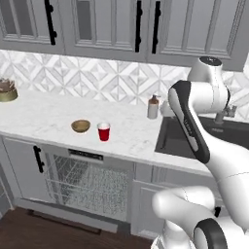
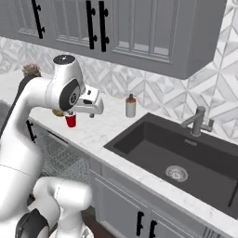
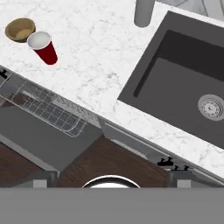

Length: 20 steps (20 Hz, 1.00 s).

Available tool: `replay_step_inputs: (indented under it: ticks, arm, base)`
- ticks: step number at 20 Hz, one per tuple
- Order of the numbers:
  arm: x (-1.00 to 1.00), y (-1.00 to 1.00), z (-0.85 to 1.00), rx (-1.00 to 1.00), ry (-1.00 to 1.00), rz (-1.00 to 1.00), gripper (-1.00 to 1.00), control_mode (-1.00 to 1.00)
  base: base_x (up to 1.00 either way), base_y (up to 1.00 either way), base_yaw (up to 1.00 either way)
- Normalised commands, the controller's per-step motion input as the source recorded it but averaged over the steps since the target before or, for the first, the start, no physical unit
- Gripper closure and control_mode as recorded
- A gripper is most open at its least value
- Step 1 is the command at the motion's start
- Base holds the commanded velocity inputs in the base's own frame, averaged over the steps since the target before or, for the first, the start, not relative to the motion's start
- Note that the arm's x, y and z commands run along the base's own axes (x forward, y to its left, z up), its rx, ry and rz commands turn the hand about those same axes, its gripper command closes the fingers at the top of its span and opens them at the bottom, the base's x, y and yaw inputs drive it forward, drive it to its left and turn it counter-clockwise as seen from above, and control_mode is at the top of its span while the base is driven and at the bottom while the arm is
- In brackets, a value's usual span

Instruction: Pick up the cup and bowl from the counter, place them in the dishwasher, and close the dishwasher door.

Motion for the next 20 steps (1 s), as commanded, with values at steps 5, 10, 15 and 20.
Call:
replay_step_inputs:
  ticks: [5, 10, 15, 20]
  arm:
    - [0.0, 0.0, 0.0, 0.0, 0.0, 0.0, -1.0, 1.0]
    - [0.0, 0.0, 0.0, 0.0, 0.0, 0.0, -1.0, 1.0]
    - [0.0, 0.0, 0.0, 0.0, 0.0, 0.0, -1.0, 1.0]
    - [0.0, 0.0, 0.0, 0.0, 0.0, 0.0, -1.0, 1.0]
  base:
    - [0.01, -0.7, 0.47]
    - [0.23, -0.54, 0.45]
    - [0.5, -0.03, 0.27]
    - [0.09, 0.03, 0.12]
